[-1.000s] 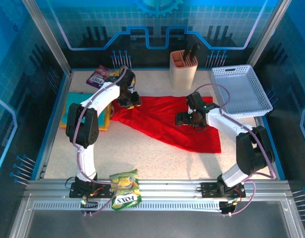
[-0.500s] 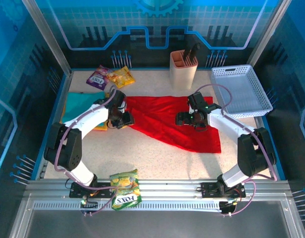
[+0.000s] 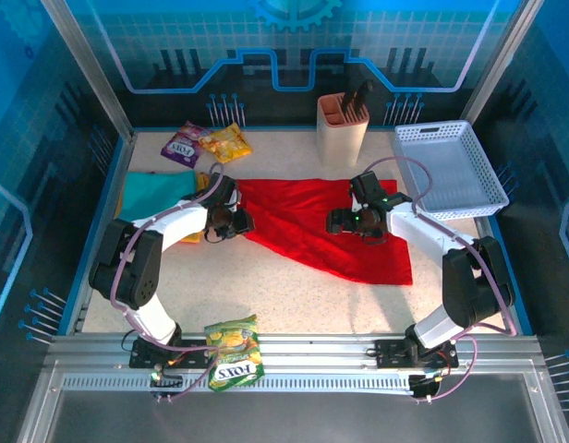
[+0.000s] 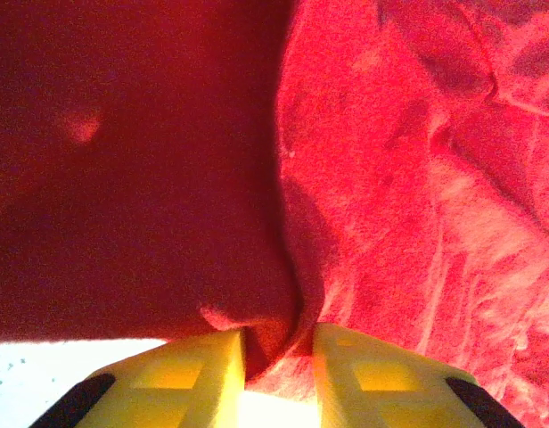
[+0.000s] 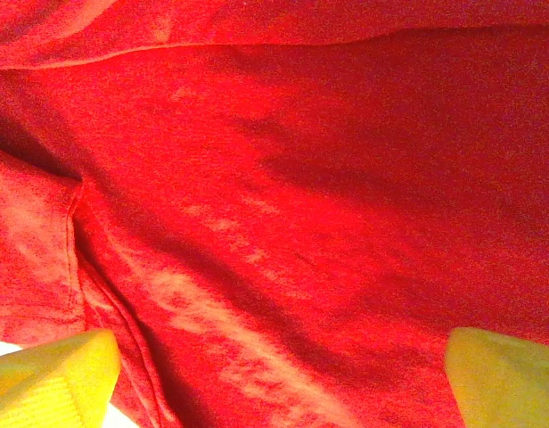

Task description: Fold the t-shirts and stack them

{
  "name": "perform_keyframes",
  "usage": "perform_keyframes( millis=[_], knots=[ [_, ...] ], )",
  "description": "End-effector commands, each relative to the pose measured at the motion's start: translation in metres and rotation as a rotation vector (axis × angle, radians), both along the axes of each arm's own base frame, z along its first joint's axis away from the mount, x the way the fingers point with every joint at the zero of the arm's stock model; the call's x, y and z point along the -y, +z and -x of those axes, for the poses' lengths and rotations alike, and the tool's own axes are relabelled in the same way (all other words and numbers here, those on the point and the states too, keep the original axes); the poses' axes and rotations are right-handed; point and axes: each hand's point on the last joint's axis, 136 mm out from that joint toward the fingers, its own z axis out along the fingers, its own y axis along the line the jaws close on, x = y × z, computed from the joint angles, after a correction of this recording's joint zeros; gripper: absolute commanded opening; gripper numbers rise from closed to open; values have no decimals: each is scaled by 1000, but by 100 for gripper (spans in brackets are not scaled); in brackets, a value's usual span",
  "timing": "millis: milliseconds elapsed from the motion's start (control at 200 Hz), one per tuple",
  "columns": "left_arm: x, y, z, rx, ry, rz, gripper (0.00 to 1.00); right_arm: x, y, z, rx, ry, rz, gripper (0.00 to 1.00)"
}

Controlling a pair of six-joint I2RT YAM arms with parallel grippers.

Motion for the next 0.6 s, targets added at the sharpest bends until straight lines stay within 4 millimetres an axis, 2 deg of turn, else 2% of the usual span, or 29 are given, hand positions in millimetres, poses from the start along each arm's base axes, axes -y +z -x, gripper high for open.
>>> perform_keyframes(
  millis=[0, 175, 390, 510, 595],
  knots=[
    [8, -2, -3, 2, -12, 26, 24, 2, 1, -1, -7, -15, -18, 95],
    [12, 1, -2, 1, -13, 35, 16, 2, 0, -3, -8, -17, -18, 95],
    [16, 3, 9, -32, -14, 40, 10, 3, -4, 0, -20, -14, -15, 94],
    [15, 8, 15, -43, -5, 39, 0, 3, -5, 0, -22, -14, -15, 94],
    [12, 15, 20, -56, 1, 23, 0, 3, -6, 1, -27, -14, -16, 94]
  ],
)
